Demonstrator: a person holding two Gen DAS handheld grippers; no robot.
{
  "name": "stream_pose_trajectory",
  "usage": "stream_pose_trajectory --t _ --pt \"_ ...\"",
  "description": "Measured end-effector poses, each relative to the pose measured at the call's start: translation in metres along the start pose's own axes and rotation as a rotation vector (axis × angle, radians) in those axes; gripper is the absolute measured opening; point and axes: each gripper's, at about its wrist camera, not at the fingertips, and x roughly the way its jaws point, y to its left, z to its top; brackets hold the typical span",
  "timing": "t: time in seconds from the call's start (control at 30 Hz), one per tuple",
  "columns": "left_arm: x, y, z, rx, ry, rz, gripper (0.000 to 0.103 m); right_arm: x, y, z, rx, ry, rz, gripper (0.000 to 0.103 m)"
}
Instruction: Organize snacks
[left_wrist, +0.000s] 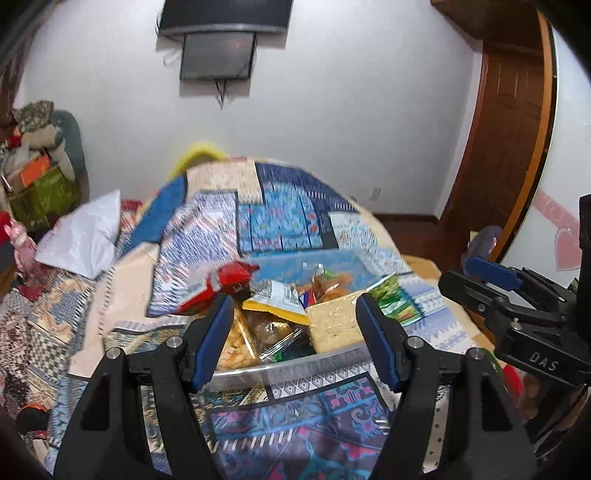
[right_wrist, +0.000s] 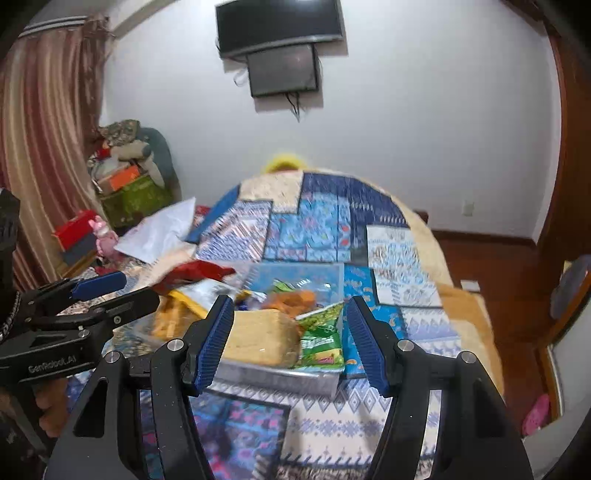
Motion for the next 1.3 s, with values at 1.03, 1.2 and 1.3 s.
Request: stream_pose_trajectory --t 1.03,1.2,1.3 --pt "-0.167 -0.024 -0.037 0.053 -0.28 0.072 0.101 -0.124 0.048 -0.021 -0.023 -0.212 0.002 0.103" --pt "-0.165 -0.022 -0.038 0.041 -0.273 0.066 0.101 -0.128 0.048 -0.027 -0.017 -0.209 0.002 0.103" --pt "-0.164 -0.02 -0.038 0.038 -0.269 0.065 0.101 -0.129 0.047 -0.027 -0.018 -0.207 -0.003 0.103"
